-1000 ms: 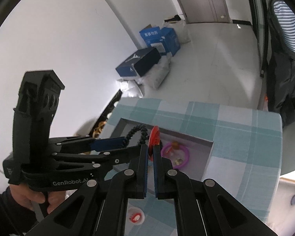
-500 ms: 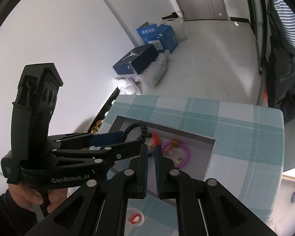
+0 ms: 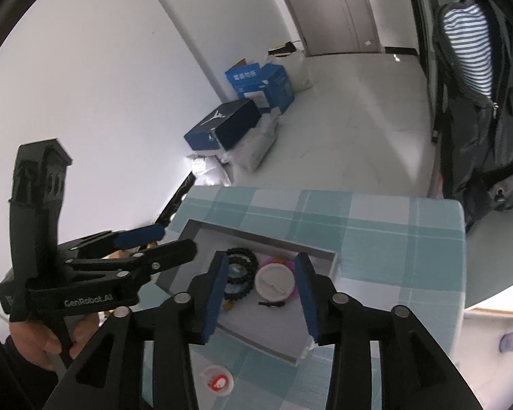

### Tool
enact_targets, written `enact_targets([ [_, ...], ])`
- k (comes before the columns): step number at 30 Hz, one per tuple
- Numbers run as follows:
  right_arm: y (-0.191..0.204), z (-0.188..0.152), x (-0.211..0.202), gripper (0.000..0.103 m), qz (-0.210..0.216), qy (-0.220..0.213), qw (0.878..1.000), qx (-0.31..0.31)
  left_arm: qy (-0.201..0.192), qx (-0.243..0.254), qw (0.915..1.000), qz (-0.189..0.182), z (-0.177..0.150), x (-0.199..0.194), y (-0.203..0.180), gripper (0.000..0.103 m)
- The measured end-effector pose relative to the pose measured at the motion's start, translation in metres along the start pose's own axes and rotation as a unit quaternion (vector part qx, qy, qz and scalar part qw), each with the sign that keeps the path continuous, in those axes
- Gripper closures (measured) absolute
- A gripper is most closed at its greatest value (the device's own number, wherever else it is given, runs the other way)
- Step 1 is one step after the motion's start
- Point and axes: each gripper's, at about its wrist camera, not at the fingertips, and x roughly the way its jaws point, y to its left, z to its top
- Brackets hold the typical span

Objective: Organize jewelry
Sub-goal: 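Withdraw both tools from the box toward the white round pin badge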

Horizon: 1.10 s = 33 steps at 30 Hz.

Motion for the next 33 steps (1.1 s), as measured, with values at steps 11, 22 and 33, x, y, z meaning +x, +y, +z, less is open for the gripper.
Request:
enact_targets([
  [11, 0.018, -0.013, -0.021, 0.029, -0.008, -0.025, 0.999, -0.021, -0.037, -0.001, 0.998, 0.052, -0.029, -0.025, -0.004, 0.034],
  [22, 0.041, -0.043, -0.052, 0.011, -0.03, -0.044, 0.998, -0.039, -0.069, 0.009, 0.9945, 0.078, -0.074, -0.058, -0.008, 0.034],
  [33, 0.056, -0.088, -0.043, 0.011, -0.044, -0.004, 0.998, -0.053, -0.025, -0.031, 0.9972, 0.063, -0.129, -0.06, 0.006, 0.033],
])
